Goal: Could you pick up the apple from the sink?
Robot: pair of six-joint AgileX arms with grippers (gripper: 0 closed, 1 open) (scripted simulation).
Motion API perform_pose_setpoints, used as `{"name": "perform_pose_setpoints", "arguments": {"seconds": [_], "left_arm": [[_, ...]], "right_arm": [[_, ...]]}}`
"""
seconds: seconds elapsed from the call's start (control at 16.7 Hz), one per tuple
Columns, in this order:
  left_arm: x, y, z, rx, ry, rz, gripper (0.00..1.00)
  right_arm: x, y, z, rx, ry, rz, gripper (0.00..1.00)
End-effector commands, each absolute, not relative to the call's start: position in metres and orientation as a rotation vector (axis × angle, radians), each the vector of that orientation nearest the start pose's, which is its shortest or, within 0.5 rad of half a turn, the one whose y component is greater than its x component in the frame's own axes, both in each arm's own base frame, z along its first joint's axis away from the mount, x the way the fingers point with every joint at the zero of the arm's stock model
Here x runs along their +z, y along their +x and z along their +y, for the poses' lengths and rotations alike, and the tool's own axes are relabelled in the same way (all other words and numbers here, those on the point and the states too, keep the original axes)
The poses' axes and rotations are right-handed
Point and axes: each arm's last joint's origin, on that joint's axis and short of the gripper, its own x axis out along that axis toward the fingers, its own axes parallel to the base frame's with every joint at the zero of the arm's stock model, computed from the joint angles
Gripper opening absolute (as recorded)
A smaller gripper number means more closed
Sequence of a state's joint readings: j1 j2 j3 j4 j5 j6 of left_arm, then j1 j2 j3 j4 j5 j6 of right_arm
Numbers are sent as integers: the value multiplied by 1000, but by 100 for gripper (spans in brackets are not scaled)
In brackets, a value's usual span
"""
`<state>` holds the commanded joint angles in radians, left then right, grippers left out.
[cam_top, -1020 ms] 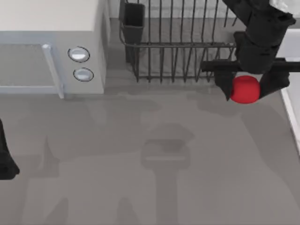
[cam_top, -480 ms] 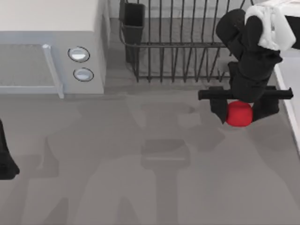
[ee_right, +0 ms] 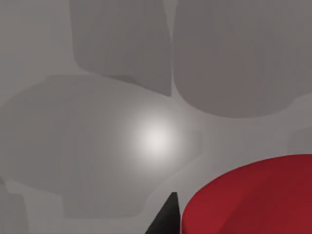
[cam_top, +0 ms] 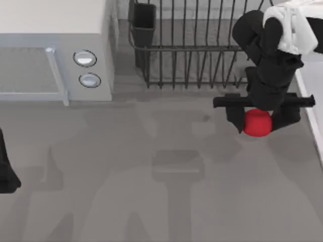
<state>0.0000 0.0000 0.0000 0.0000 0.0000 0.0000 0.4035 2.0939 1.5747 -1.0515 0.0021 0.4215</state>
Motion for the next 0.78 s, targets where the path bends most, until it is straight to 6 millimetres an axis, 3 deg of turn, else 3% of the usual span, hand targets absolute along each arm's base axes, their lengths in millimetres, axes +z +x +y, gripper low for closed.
{"name": "perform_pose_setpoints", "arguments": {"seconds": [0.42, 0.78], "left_arm": [[160, 106, -1, 0, 0, 0, 100], [160, 106, -1, 0, 0, 0, 100]], "right_arm": [[160, 367, 161, -8, 8, 1571, 98], [160, 367, 161, -8, 8, 1571, 100]]}}
